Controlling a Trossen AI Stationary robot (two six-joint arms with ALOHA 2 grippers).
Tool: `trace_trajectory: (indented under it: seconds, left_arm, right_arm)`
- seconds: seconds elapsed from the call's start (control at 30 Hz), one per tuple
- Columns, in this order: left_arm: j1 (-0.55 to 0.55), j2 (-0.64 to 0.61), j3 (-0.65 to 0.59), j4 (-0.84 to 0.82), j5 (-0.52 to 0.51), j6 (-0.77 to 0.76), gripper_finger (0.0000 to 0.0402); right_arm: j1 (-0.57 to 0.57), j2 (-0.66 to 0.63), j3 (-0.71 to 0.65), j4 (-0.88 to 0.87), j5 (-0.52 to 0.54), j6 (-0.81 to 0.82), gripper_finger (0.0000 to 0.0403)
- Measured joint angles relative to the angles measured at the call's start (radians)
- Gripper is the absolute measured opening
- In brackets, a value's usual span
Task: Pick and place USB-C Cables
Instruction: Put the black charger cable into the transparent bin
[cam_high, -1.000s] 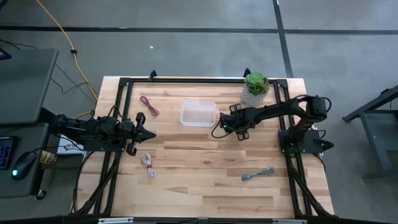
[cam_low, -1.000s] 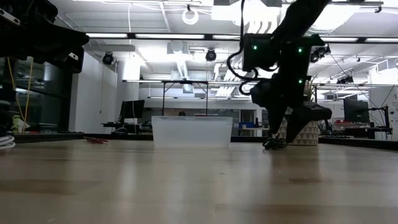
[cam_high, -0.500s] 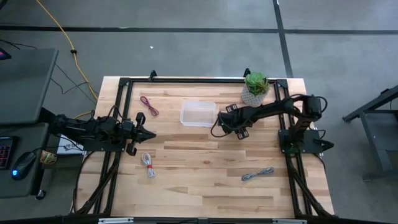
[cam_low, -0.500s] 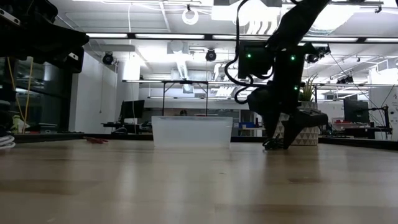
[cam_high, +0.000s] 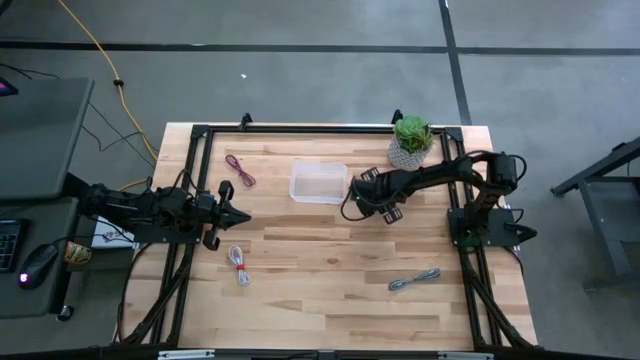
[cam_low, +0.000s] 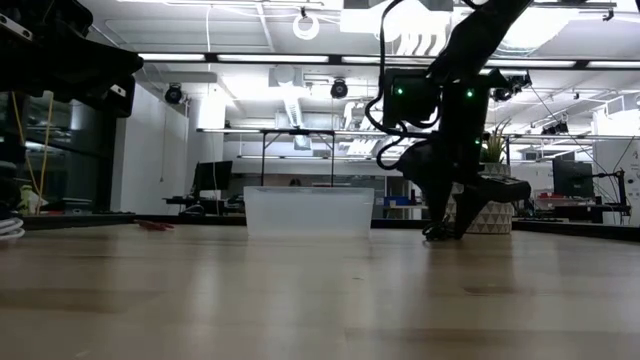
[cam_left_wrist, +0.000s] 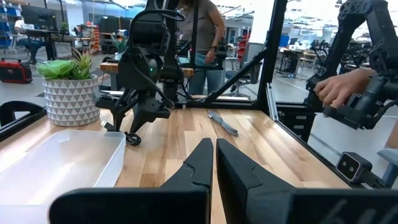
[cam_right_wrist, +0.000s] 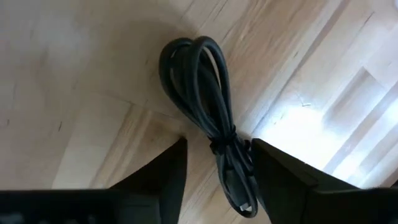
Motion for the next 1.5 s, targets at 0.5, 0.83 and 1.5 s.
trace_trajectory:
  seconds: [0.5, 0.83, 1.5]
  left_arm:
    - [0.0, 0.0, 0.0, 0.0, 0.0, 0.0, 0.0003]
    - [0.0, 0.0, 0.0, 0.0, 0.0, 0.0, 0.0003]
    - [0.0, 0.0, 0.0, 0.0, 0.0, 0.0, 0.0003]
  right_arm:
    - [0.017, 0.008, 0.018, -0.052, 0.036, 0.051, 0.0017]
    - [0.047, -0.089, 0.036, -0.308, 0.149, 0.278, 0.0006]
    - [0.099, -0.692, -0.315, 0.197, 0.144, 0.405, 0.0001]
